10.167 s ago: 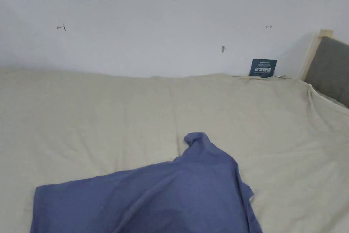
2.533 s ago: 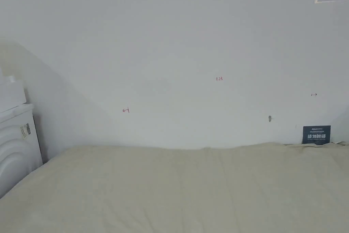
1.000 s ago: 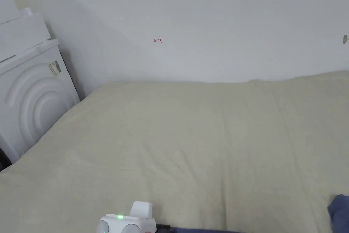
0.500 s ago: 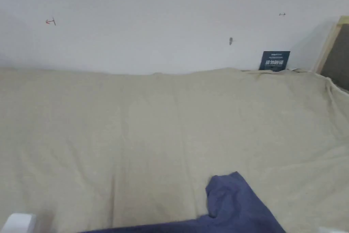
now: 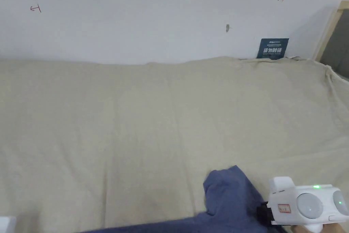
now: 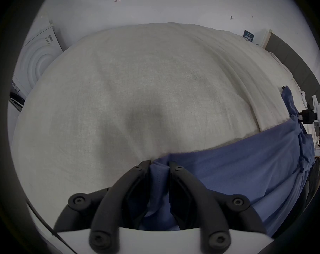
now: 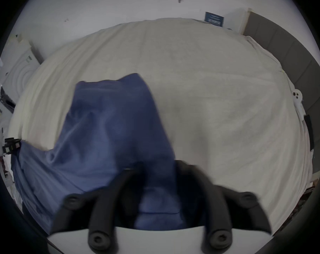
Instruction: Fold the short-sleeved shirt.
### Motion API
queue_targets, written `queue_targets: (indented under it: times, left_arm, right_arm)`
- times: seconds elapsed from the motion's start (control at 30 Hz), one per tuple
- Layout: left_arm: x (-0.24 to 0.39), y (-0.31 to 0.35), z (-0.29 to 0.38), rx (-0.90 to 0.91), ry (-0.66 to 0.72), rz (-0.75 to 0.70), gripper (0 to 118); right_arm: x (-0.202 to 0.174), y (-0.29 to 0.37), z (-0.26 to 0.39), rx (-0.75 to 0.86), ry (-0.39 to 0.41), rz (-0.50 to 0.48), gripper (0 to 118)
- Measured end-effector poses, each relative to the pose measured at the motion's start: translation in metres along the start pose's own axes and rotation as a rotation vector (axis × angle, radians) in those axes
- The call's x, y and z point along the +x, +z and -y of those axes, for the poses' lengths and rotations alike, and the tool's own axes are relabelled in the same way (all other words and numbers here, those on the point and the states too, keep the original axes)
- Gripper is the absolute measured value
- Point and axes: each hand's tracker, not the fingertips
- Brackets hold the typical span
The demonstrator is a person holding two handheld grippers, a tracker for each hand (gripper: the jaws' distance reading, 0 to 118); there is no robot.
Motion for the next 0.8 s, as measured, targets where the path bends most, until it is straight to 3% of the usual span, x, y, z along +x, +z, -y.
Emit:
queue_targets:
  times: [0.13, 0.23, 0.33, 0.6, 0.7, 0.8]
  left_arm:
    - [0.004, 0.006, 0.013, 0.097, -0.008, -0.022, 19]
    - [0.005, 0.023, 0.022, 0.139, -0.027, -0.022, 13]
    - [-0.002, 0.058, 0.034, 0.196, 0.021, 0.081, 6]
    - [-0.024, 0.155, 0.117, 0.325, 0.135, 0.209, 5]
    - [-0.026, 0.169, 0.157, 0.323, 0.189, 0.261, 5]
    - [-0.026, 0.16, 0.188, 0.254, 0.221, 0.26, 5]
  right_arm:
    - [0.001, -0.003, 0.0, 0.0, -0.005, -0.015, 2]
    - [0.009, 0.019, 0.005, 0.05, -0.06, -0.103, 1]
    - [0.013, 0.065, 0.018, 0.141, -0.088, -0.137, 1]
    - [0.009, 0.181, 0.113, 0.273, -0.128, -0.176, 1]
    - [0.013, 0.193, 0.155, 0.277, -0.212, -0.19, 1]
    - [0.012, 0.194, 0.191, 0.247, -0.217, -0.185, 1]
